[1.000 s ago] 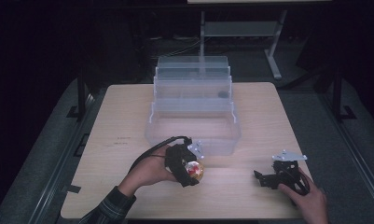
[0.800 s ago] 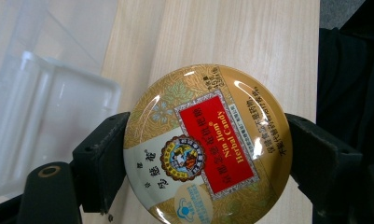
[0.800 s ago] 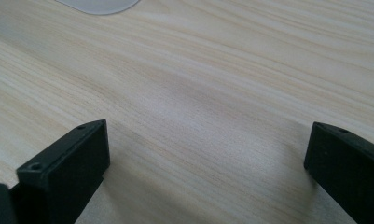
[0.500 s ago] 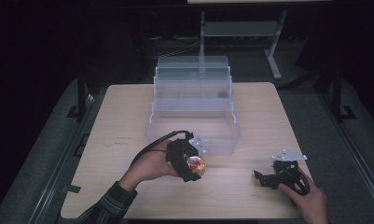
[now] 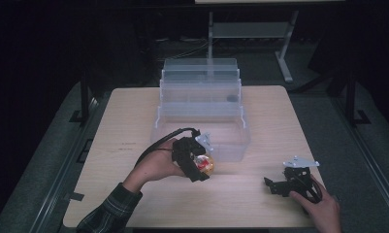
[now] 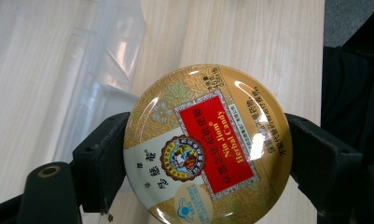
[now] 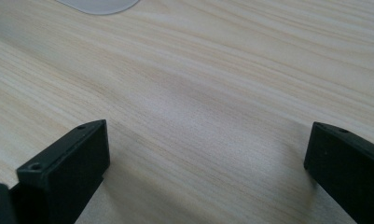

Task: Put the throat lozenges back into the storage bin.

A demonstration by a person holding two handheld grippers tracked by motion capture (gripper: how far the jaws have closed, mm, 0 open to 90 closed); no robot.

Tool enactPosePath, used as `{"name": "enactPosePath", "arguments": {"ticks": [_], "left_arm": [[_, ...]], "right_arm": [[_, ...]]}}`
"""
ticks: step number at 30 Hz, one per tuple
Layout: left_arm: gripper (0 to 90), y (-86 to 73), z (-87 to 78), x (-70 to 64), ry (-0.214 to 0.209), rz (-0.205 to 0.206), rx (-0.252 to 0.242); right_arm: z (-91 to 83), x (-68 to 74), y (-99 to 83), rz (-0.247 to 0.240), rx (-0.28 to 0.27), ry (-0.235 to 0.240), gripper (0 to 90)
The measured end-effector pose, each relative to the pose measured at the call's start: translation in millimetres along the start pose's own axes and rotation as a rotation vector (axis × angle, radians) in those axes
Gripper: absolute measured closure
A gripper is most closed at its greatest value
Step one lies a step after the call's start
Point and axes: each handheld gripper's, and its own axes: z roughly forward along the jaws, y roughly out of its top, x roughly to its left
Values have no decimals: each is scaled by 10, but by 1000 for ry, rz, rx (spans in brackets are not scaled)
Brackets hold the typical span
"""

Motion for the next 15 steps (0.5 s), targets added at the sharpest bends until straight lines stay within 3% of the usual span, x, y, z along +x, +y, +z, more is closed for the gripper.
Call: {"name": "enactPosePath", "arguments": {"ticks": [15], "left_arm": [[194, 17, -150, 153, 17, -23, -23]], "right_arm": [[1, 0, 0, -1, -2, -1, 0]]}}
